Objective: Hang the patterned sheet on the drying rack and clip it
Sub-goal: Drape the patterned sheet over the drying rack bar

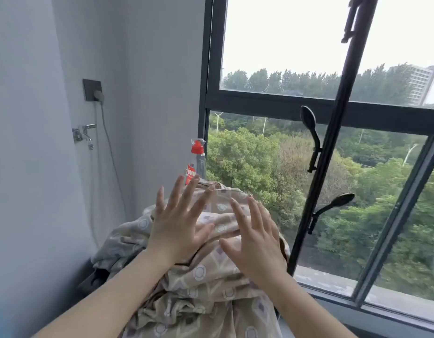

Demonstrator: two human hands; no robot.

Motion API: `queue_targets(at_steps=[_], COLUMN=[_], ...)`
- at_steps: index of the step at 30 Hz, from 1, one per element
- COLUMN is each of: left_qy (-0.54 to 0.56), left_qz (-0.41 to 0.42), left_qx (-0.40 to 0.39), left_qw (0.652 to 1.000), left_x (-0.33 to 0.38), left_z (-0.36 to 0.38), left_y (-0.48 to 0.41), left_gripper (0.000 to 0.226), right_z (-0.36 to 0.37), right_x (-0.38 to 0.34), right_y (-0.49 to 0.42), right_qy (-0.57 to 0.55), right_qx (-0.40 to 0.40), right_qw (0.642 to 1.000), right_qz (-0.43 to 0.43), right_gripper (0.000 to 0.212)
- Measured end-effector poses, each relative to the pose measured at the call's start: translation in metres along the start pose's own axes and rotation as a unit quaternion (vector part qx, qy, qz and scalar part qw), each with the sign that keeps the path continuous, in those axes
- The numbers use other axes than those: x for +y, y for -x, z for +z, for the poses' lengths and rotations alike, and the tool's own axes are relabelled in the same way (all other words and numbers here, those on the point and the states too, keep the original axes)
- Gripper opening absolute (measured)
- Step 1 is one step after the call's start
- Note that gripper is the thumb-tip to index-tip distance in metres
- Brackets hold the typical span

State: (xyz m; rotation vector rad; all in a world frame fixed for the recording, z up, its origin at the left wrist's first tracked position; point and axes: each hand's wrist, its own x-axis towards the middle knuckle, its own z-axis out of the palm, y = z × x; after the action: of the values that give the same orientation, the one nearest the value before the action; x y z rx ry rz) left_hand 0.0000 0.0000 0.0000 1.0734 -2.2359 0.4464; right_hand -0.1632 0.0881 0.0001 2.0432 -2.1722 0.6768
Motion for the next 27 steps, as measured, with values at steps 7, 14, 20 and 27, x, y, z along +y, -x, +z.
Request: queue_targets(at_steps=[7,14,20,27], left_qy=[0.009,0.041,-0.008,-0.029], left_qz=[-0.064,-0.136,-0.131,-0.096], left_qx=[-0.153,-0.254,-0.274,-0.146], left_qw=[0.986,0.957,0.953,0.984], left_x=[-0.021,-0.027,-0.022,-0.025], left_z=[0.05,0.082,0.105,0.131], left_y=[0.023,0.016,0.024,0.026], left_gripper=[0.096,0.092,0.054,0.031], right_z=[0.037,0.081,0.112,0.137], right_x=[0.01,0.034,0.046,0.051], right_y=[-0.025,-0.042,-0.032,-0.038], right_qy=[0.016,0.047,0.149,0.149], right_qx=[-0.108,-0.162,-0.142,-0.027], right_qw=[0.992,0.979,0.975,0.987], right_qz=[0.058,0.113,0.088,0.059], right_gripper=[0.092,0.093,0.074,0.053])
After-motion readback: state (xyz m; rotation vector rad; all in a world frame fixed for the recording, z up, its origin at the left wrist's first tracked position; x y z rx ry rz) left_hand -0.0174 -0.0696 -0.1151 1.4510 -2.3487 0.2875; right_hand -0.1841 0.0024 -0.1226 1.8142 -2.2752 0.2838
